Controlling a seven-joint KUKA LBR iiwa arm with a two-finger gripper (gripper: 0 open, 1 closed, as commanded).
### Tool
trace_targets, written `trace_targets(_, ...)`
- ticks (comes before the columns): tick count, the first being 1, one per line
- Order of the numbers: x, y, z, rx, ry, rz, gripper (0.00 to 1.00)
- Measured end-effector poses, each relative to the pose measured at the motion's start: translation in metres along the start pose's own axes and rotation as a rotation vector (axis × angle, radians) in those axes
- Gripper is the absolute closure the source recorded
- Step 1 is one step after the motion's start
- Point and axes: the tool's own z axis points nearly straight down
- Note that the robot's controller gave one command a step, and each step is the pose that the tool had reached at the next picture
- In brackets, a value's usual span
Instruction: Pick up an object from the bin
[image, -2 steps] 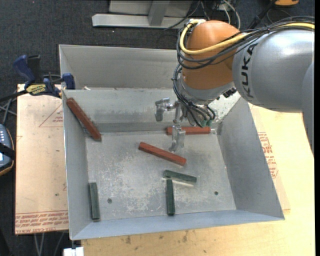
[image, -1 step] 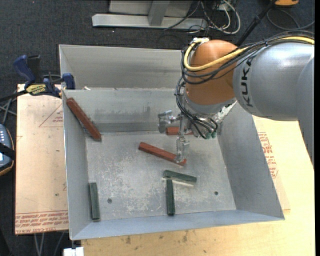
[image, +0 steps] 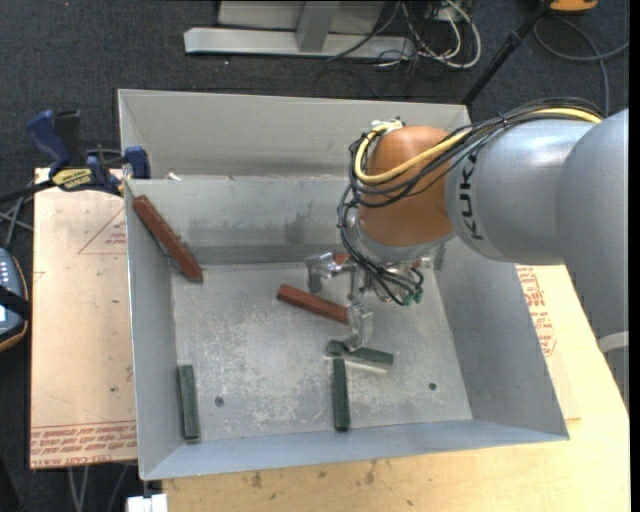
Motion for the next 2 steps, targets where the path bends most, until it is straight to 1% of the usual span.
trace_targets(1,0.0132,-0.0230,0.0154,0.000,-0.004,0.148,1.00)
trace_targets(2,0.0132,-0.0231,0.0154,0.000,-0.004,0.149,1.00)
